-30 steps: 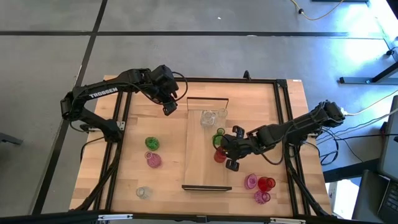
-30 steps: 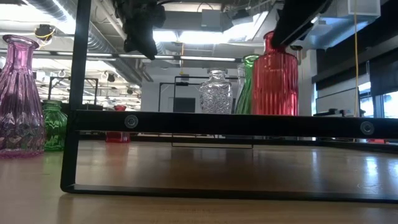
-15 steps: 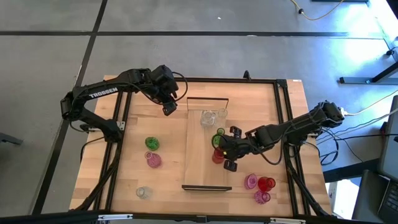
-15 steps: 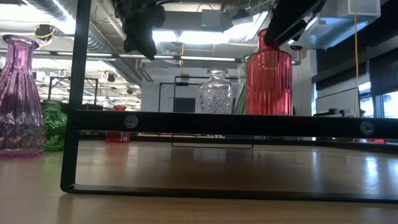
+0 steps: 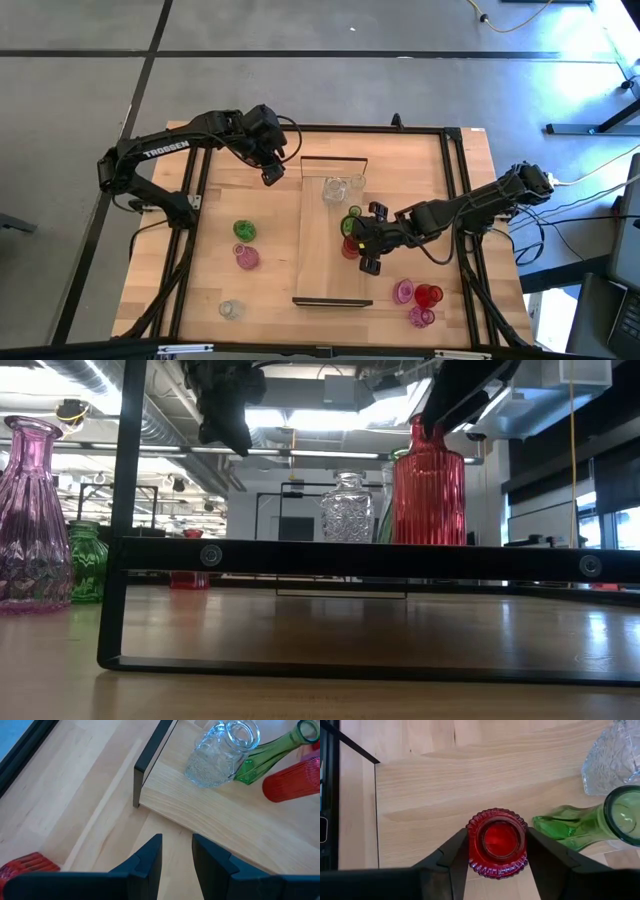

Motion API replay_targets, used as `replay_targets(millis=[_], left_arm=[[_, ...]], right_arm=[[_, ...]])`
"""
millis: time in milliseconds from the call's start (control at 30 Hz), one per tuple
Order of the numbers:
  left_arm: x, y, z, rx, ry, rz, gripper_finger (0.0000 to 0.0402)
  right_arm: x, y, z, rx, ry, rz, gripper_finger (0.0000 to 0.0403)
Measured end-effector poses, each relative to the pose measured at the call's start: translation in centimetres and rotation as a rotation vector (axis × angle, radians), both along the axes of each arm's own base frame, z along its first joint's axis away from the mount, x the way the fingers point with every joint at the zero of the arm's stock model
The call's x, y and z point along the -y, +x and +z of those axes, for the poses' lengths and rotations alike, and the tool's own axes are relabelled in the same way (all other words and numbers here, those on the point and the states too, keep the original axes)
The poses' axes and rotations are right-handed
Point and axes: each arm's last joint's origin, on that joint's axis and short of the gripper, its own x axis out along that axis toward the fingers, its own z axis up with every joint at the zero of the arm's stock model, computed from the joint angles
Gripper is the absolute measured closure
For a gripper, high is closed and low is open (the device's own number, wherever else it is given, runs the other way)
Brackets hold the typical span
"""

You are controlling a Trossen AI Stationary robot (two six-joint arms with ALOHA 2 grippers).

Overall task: Sort vases onto shelf
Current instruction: Put the top right red vase on the shelf, then put the top right pink vase on the shelf

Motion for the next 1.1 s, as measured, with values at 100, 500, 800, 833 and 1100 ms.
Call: replay_targets(millis=[100, 500, 800, 833, 1100], left_arm=[[0.0, 0.0, 0.0, 0.000, 0.000, -0.001, 0.0301], [0.0, 0.0, 0.0, 0.000, 0.001, -0.001, 0.0301], [0.0, 0.0, 0.0, 0.000, 0.001, -0.002, 0.0301], [0.0, 0.0, 0.0, 0.000, 0.001, -0.002, 0.0301], [0.0, 0.0, 0.0, 0.001, 0.006, -0.007, 0.0301]], right_arm=[[0.0, 0.0, 0.1, 0.004, 0.001, 0.000, 0.0228], [0.1, -0.6, 2.2, -0.060, -0.021, 0.017, 0.0228], [-1.9, -2.9, 1.8, -0.284, 0.152, 0.044, 0.0228], [-2.3, -3.3, 1.6, -0.306, 0.161, 0.046, 0.0228], [-5.3, -5.8, 1.2, -0.415, 0.216, -0.040, 0.0228]])
